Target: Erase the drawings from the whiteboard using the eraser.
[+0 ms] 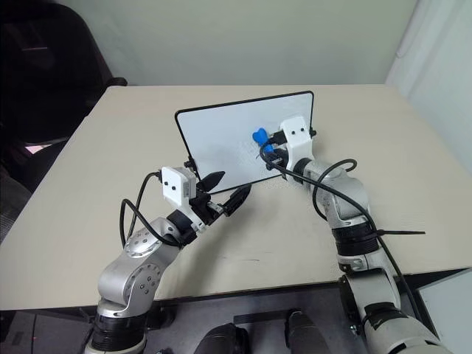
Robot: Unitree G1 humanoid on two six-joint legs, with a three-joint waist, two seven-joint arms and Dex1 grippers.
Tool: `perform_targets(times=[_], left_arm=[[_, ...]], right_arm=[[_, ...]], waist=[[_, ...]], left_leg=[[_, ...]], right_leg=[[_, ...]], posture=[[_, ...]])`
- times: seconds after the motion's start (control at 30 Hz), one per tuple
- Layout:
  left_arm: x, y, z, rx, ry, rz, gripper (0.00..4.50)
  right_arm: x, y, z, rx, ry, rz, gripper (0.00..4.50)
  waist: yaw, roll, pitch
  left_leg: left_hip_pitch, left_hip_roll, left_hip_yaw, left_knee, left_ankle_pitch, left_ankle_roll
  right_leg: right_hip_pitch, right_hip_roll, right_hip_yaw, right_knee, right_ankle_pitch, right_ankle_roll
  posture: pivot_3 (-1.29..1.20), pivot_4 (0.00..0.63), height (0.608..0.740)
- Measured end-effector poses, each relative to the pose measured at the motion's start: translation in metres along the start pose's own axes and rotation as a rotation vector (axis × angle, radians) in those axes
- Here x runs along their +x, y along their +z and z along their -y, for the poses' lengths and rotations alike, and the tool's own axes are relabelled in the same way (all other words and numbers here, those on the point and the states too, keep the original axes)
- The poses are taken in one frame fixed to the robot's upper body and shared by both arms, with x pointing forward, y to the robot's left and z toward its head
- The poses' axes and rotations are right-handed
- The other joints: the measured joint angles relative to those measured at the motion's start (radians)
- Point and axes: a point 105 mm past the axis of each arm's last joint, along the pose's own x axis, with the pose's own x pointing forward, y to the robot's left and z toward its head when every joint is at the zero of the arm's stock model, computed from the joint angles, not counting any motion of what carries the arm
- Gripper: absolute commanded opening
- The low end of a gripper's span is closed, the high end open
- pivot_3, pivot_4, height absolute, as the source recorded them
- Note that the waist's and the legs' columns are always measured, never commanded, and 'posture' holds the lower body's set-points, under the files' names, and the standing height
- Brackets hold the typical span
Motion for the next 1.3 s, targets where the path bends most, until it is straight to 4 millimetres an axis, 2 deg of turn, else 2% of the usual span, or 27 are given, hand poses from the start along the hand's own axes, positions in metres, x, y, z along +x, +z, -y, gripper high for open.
perform_targets(times=[0.23, 0.37, 0.5, 0.7, 0.83, 1.17, 1.3], left_arm=[[0.0, 0.0, 0.0, 0.0, -0.001, 0.0, 4.5], [0.0, 0.0, 0.0, -0.002, 0.003, 0.0, 4.5], [0.0, 0.0, 0.0, -0.004, 0.003, 0.001, 4.5], [0.001, -0.001, 0.001, -0.008, 0.002, -0.002, 4.5], [0.001, -0.001, 0.001, -0.007, 0.002, -0.002, 4.5], [0.001, 0.0, 0.002, -0.003, -0.014, 0.007, 4.5], [0.001, 0.0, 0.002, -0.003, -0.014, 0.007, 4.5]], right_arm=[[0.0, -0.026, 0.001, 0.003, -0.011, -0.106, 0.65], [-0.003, -0.03, 0.007, -0.013, -0.016, -0.144, 0.65], [-0.004, -0.023, 0.007, -0.023, -0.011, -0.139, 0.65], [-0.003, 0.005, 0.009, -0.027, -0.019, -0.068, 0.65], [-0.005, 0.009, 0.012, -0.017, -0.029, -0.055, 0.65], [0.003, -0.024, 0.018, 0.043, -0.048, -0.152, 0.65], [0.003, -0.027, 0.019, 0.048, -0.051, -0.162, 0.65]], waist=[[0.001, 0.0, 0.0], [0.001, 0.0, 0.0], [0.002, 0.0, 0.0], [-0.002, 0.0, 0.0], [-0.001, 0.0, 0.0], [0.0, 0.0, 0.0], [0.0, 0.0, 0.0]], left_leg=[[0.0, 0.0, 0.0, 0.001, 0.0, 0.0], [0.0, 0.0, 0.0, 0.001, 0.0, 0.0], [0.0, 0.0, 0.0, 0.001, 0.0, 0.0], [0.0, 0.0, 0.0, 0.001, 0.0, 0.0], [0.0, 0.0, 0.0, 0.001, 0.0, 0.0], [0.0, 0.0, 0.0, 0.001, 0.0, 0.0], [0.0, 0.0, 0.0, 0.001, 0.0, 0.0]], right_leg=[[0.0, 0.0, 0.0, 0.0, 0.0, 0.0], [0.0, 0.0, 0.0, 0.0, 0.0, 0.0], [0.0, 0.0, 0.0, 0.0, 0.0, 0.0], [-0.001, 0.0, 0.0, 0.001, 0.001, -0.001], [-0.001, 0.0, 0.0, 0.001, 0.001, -0.001], [0.0, 0.0, 0.0, 0.001, 0.001, -0.001], [0.0, 0.0, 0.0, 0.001, 0.001, -0.001]], posture=[[0.0, 0.15, 0.74], [0.0, 0.15, 0.74], [0.0, 0.15, 0.74], [0.0, 0.15, 0.74], [0.0, 0.15, 0.74], [0.0, 0.15, 0.74], [0.0, 0.15, 0.74]])
